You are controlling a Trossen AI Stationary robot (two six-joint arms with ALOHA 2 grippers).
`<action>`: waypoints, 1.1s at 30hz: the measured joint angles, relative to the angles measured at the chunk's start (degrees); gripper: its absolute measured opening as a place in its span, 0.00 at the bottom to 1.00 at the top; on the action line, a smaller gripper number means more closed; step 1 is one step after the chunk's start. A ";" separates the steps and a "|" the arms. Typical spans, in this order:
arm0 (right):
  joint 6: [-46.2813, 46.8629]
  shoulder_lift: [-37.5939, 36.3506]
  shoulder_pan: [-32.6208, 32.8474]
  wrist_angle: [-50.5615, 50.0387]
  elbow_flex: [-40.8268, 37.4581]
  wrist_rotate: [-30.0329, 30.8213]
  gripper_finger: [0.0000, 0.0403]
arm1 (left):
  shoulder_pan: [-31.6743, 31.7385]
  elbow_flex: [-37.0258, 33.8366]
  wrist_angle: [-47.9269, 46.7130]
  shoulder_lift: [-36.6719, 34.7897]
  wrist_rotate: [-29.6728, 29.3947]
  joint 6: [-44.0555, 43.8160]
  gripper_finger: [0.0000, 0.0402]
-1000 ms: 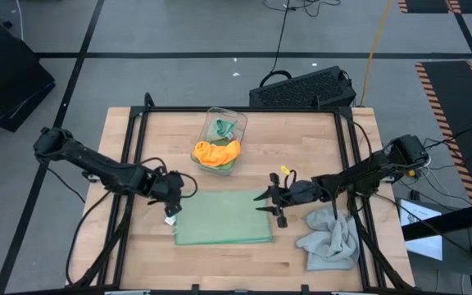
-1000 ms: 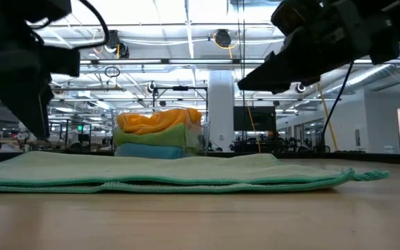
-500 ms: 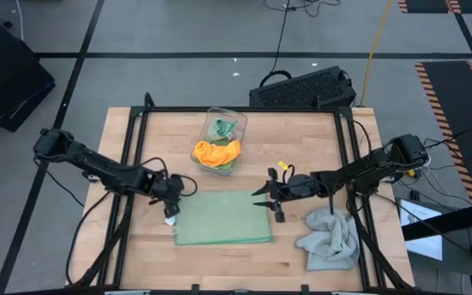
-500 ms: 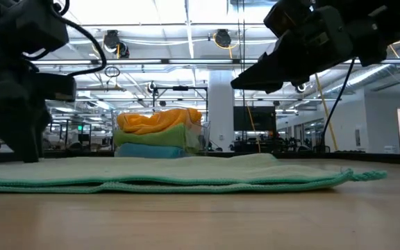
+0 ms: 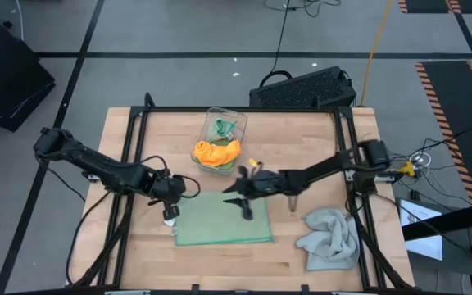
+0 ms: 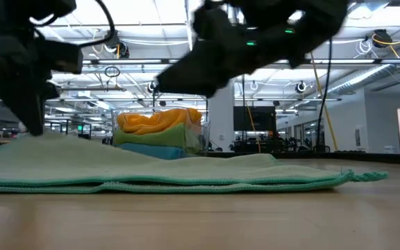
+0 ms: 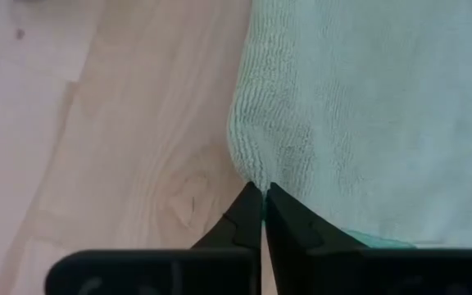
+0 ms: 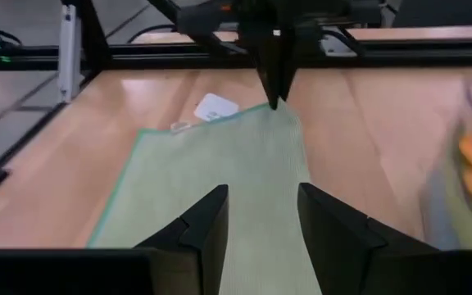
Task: Fold microfiber towels
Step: Fold the light green towel
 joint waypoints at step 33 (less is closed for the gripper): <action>-6.21 17.07 -4.95 0.34 22.96 -17.81 0.55 | -2.95 10.92 5.36 0.20 -1.74 6.36 0.02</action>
